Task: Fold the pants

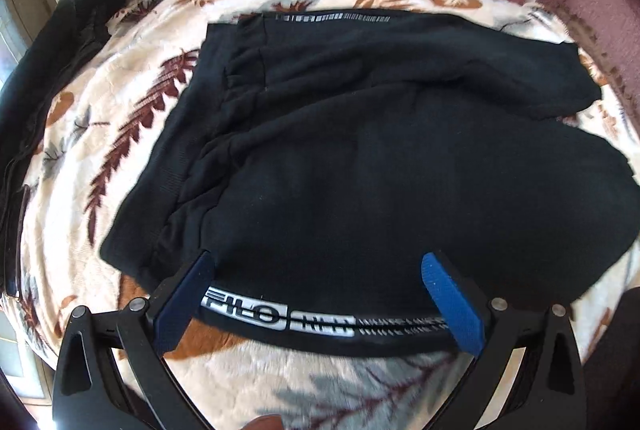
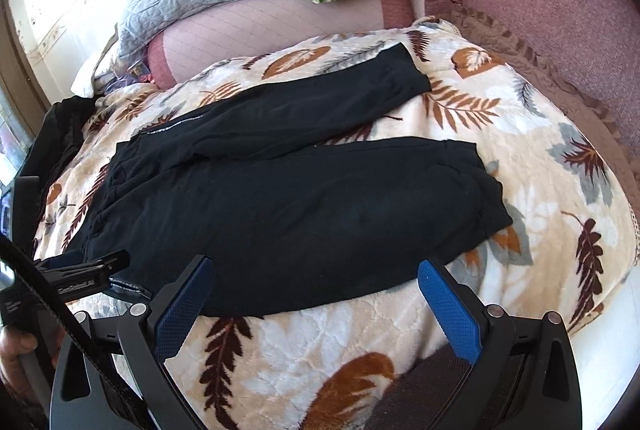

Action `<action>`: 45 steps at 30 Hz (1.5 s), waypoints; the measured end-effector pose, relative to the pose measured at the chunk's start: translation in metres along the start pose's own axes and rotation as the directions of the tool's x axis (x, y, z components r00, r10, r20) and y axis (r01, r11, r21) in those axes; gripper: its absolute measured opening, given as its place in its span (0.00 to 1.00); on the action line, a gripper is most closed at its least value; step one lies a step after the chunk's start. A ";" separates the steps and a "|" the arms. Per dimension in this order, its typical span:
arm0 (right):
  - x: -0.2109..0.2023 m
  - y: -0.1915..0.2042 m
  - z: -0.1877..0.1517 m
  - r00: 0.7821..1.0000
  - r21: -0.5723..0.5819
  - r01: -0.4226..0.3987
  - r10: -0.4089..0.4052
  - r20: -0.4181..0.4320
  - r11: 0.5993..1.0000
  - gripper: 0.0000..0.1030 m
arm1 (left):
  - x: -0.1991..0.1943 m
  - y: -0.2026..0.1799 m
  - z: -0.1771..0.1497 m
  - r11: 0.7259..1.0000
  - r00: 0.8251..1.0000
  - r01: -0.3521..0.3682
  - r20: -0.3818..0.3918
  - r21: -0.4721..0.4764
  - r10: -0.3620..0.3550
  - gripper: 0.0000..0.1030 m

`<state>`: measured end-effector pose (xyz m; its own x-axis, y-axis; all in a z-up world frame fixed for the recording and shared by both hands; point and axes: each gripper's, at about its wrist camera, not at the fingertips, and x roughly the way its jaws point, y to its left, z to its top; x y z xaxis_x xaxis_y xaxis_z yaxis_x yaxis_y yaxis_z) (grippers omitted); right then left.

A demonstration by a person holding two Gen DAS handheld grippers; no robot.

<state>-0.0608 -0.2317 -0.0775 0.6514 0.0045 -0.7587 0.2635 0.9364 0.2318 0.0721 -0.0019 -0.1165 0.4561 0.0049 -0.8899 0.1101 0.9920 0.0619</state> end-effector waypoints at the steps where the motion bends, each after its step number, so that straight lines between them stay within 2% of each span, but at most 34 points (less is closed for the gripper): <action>1: 0.000 -0.001 -0.001 1.000 0.001 0.003 -0.003 -0.003 1.000 1.00 | 0.003 0.001 -0.001 1.000 1.000 0.002 0.004 -0.003 -0.002 1.00; 10: 0.007 0.003 -0.004 1.000 -0.015 0.000 -0.001 -0.021 1.000 1.00 | 0.005 0.005 -0.004 1.000 0.999 0.023 0.036 -0.014 -0.022 1.00; 17: 0.010 0.008 -0.005 1.000 -0.035 -0.012 0.011 -0.023 0.999 1.00 | 0.005 0.005 -0.003 1.000 0.999 0.026 0.029 0.003 -0.026 1.00; 20: 0.009 0.009 0.002 1.000 -0.054 -0.018 0.017 -0.005 0.998 1.00 | -0.002 0.012 0.002 0.998 0.998 0.053 0.015 -0.023 -0.053 1.00; 22: 0.003 0.009 0.013 0.999 -0.074 -0.017 0.020 0.038 0.997 1.00 | -0.019 0.022 0.003 0.996 0.996 0.076 0.059 -0.042 -0.073 1.00; 24: -0.010 0.010 0.026 0.993 -0.105 -0.011 0.023 0.113 0.994 1.00 | -0.044 0.034 0.007 0.996 0.986 0.091 0.140 -0.024 -0.087 1.00; 26: -0.026 0.012 0.038 0.971 -0.152 0.040 -0.002 0.239 0.988 1.00 | -0.065 0.048 0.018 0.996 0.975 0.089 0.207 -0.003 -0.086 1.00; 28: -0.034 0.016 0.054 0.941 -0.210 0.079 -0.003 0.338 0.974 1.00 | -0.074 0.063 0.038 0.997 0.970 0.078 0.229 0.006 -0.077 1.00; 29: -0.030 0.019 0.062 0.945 -0.249 0.075 0.011 0.327 0.966 1.00 | -0.075 0.069 0.046 0.997 0.971 0.072 0.229 0.002 -0.071 1.00; 31: 0.003 0.026 0.088 0.989 -0.344 0.025 0.027 0.146 0.939 0.96 | -0.071 0.082 0.072 0.998 0.975 0.064 0.214 -0.024 -0.057 1.00; 32: 0.012 0.026 0.094 0.994 -0.352 0.007 0.032 0.103 0.936 0.93 | -0.067 0.090 0.088 0.996 0.976 0.080 0.203 -0.037 -0.071 1.00; 33: 0.024 0.023 0.104 0.997 -0.357 -0.011 0.039 0.069 0.934 0.91 | -0.064 0.094 0.101 0.994 0.975 0.103 0.201 -0.042 -0.092 1.00; 35: 0.043 0.019 0.124 0.998 -0.397 -0.015 0.039 0.052 0.918 0.91 | -0.056 0.093 0.128 0.991 0.971 0.134 0.202 -0.029 -0.126 1.00; 37: 0.059 0.020 0.139 0.999 -0.450 0.012 0.013 0.052 0.893 0.92 | -0.044 0.085 0.152 0.987 0.966 0.156 0.204 0.029 -0.159 1.00; 39: 0.082 0.022 0.158 1.000 -0.508 -0.011 0.019 0.010 0.861 0.92 | -0.023 0.071 0.179 0.977 0.961 0.184 0.191 0.110 -0.202 1.00; 41: 0.109 0.023 0.181 0.999 -0.552 -0.030 0.010 -0.039 0.833 0.92 | 0.008 0.056 0.204 0.955 0.957 0.238 0.125 0.180 -0.262 1.00; 43: 0.134 0.022 0.203 0.998 -0.590 -0.035 -0.006 -0.067 0.807 0.92 | 0.033 0.043 0.219 0.939 0.953 0.272 0.077 0.211 -0.294 0.99; 45: 0.161 0.022 0.220 0.995 -0.618 -0.053 -0.008 -0.096 0.784 0.92 | 0.058 0.030 0.231 0.923 0.948 0.299 0.030 0.243 -0.316 0.95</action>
<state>0.2061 -0.2878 -0.0603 0.5779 0.0308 -0.8155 -0.2678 0.9511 -0.1538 0.3052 -0.0012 -0.0618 0.4244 -0.3123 -0.8499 0.4530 0.8860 -0.0994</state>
